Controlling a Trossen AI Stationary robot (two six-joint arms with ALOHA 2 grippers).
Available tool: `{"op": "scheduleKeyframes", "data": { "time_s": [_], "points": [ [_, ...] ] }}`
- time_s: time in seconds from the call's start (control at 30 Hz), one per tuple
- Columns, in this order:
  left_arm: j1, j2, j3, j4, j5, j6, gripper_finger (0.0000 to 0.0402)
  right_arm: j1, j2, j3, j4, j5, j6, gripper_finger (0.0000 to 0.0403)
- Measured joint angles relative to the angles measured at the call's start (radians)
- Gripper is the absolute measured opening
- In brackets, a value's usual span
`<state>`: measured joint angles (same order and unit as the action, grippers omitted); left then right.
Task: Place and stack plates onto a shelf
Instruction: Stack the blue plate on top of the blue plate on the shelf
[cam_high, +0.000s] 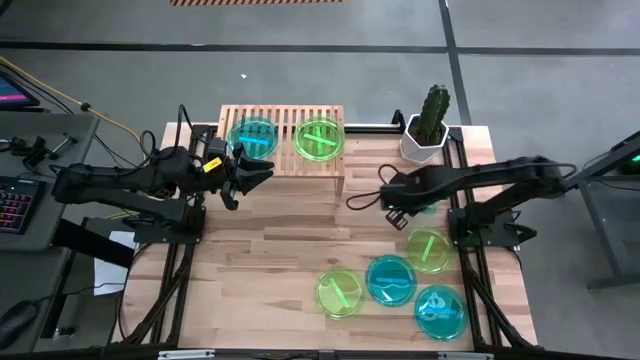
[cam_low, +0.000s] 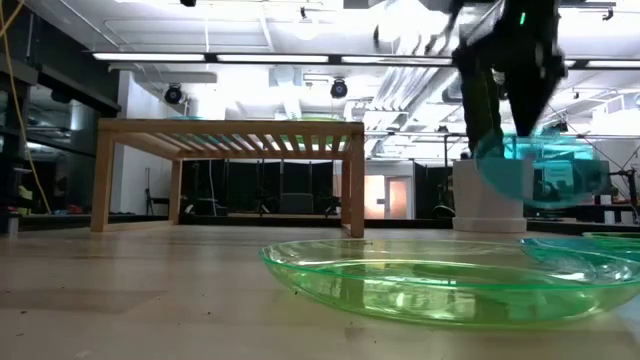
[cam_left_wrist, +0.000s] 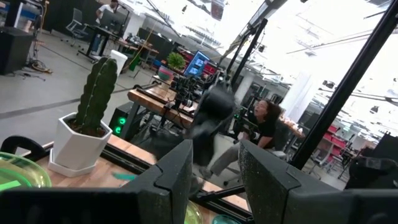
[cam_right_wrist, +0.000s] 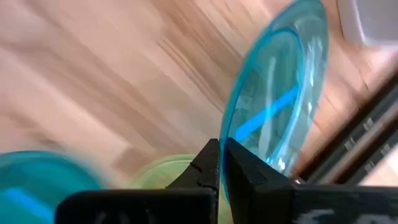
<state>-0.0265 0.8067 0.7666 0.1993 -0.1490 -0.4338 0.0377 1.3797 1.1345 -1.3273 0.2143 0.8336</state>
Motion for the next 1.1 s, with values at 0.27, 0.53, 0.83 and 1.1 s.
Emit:
{"op": "scheduleKeyframes", "data": {
  "time_s": [0.27, 0.53, 0.83, 1.1],
  "points": [
    [0.000, 0.001, 0.000, 0.034, -0.039, -0.007, 0.0121, 0.068, -0.074, 0.271, 0.038, 0.141, -0.076, 0.0000],
    [0.000, -0.004, 0.000, 0.315, -0.065, 0.049, 0.0121, 0.053, 0.182, 0.674, 0.247, 0.278, -0.632, 0.0000],
    [-0.001, -0.063, 0.002, 0.522, -0.060, 0.043, 0.0121, 0.017, 0.582, 1.051, 0.401, 0.279, -1.225, 0.0000],
    [-0.001, -0.125, 0.002, 0.556, -0.060, 0.044, 0.0121, -0.032, 0.832, 1.207, 0.545, 0.249, -1.567, 0.0000]
  ]
}}
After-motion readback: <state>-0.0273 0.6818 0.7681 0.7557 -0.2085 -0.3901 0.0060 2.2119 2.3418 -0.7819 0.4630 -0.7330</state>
